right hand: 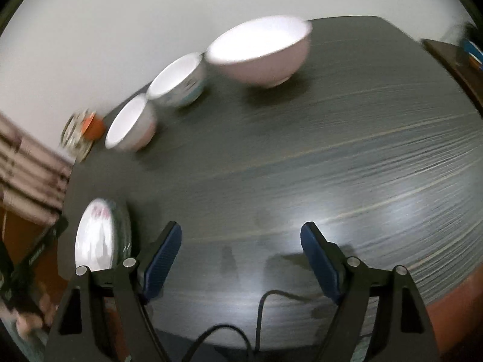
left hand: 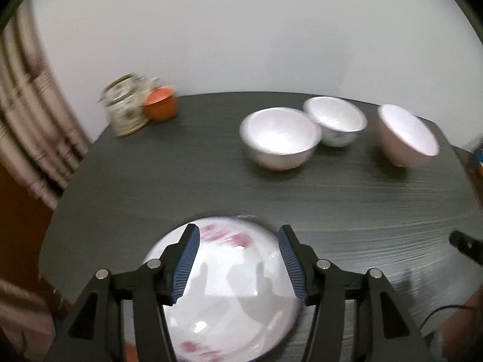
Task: Organize plates and bowls
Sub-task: 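Move both grippers to the rim of the large pink-rimmed bowl, then close both grippers on the pink bowl rim and lift it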
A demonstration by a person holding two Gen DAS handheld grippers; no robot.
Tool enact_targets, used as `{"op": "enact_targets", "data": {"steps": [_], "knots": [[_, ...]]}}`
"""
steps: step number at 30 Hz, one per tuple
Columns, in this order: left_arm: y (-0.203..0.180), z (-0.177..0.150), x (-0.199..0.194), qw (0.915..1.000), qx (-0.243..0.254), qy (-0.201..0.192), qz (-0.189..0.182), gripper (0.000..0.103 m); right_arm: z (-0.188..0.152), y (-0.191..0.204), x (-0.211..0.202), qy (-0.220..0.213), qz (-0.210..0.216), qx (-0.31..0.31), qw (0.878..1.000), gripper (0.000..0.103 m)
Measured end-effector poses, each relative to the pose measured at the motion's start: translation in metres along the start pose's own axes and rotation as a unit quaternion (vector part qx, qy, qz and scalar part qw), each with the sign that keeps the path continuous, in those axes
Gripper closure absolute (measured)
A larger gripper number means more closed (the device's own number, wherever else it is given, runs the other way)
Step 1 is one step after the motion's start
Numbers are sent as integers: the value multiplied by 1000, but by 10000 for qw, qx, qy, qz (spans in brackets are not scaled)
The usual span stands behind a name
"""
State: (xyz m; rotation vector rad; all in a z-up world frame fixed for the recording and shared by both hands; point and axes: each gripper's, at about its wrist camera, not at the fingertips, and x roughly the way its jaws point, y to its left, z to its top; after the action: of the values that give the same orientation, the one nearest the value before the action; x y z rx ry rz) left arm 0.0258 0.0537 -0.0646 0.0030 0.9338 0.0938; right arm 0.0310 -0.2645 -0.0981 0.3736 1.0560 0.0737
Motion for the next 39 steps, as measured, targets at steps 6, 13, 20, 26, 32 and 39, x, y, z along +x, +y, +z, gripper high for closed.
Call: {"op": "enact_targets", "data": {"steps": [6,13,20,26,32,39], "knots": [[-60,35,18,9977,256,103,-615,47,54,-37,-12,-288,-169,248,9991,24],[-105,95,45,9910,-48,419,-1267,47,120,-53,-14,-462,-153,277,9984,23],[-145,138,101,9790,-567,1009,-1677,47,176,-51,22,-274,-238,186,9992,23],[-168,151,146,9698,-779,1445,-1806,47,199,-59,61,89,-399,333,9986,23],[-180,153,176,9617,-1024,1793,-1803,47,206,-66,88,274,-482,488,9973,23],[-195,150,189,9623,-855,1945,-1699,47,210,-67,102,316,-464,487,9972,23]]}}
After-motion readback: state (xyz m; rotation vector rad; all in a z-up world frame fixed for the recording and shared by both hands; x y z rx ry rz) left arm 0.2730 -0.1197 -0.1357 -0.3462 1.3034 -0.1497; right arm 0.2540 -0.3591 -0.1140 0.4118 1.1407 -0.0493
